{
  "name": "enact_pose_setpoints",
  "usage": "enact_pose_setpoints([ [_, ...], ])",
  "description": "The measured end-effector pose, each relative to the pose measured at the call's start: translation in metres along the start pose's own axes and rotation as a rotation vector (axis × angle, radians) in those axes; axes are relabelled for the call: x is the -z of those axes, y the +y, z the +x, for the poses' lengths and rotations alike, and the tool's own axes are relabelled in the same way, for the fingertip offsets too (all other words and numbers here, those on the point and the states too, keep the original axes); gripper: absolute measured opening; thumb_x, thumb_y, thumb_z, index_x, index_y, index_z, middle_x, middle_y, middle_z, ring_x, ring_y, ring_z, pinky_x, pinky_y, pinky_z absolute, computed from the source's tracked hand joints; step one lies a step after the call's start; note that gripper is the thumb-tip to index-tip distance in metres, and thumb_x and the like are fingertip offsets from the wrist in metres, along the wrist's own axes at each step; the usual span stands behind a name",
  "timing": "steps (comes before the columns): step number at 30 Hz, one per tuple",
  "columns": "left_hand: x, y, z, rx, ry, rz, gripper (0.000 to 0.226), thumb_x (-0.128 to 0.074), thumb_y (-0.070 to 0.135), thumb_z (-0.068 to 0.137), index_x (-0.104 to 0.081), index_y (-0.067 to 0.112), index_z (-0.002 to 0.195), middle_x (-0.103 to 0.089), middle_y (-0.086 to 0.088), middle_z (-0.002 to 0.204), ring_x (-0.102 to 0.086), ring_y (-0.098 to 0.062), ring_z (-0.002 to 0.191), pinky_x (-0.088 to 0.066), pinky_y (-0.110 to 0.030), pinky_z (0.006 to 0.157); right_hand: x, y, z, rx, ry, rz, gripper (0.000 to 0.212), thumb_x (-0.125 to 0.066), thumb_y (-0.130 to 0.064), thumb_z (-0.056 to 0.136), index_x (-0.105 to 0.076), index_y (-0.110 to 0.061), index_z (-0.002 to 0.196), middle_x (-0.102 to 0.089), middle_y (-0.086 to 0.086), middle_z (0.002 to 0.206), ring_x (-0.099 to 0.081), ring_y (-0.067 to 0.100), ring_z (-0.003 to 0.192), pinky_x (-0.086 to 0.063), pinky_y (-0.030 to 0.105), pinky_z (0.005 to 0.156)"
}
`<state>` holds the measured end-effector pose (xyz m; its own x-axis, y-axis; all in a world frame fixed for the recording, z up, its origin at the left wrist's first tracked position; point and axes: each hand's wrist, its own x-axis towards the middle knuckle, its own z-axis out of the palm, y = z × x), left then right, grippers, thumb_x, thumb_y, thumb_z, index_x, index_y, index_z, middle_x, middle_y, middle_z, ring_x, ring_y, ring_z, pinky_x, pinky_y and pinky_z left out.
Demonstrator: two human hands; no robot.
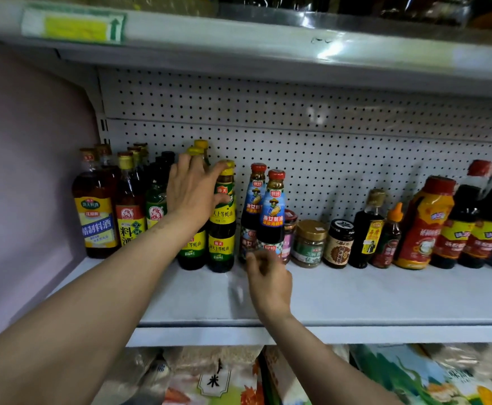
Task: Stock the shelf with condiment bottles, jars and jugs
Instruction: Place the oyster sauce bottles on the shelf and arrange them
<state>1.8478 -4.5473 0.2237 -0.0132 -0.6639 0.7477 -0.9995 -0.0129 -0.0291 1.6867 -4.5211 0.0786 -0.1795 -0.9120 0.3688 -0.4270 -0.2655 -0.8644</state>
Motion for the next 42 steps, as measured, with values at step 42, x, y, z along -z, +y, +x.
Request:
enact_pose_setpoints([
  [42,-0.013,0.057,0.032,-0.205,-0.063,-0.03,0.084,-0.086,0.042,0.063,-0.045,0.011,0.129,-0.057,-0.011,0.13,-0.032,-0.03,0.133,-0.019,-0.041,0.113,-0.008,0.056,0.06,-0.168,-0.148,0.166,0.033,-0.08,-0.034,0.082,-0.065,-0.016,0.105,-0.072,-0.001,0.101,-0.067,0.015,0.095,-0.055,0.035,0.091],
])
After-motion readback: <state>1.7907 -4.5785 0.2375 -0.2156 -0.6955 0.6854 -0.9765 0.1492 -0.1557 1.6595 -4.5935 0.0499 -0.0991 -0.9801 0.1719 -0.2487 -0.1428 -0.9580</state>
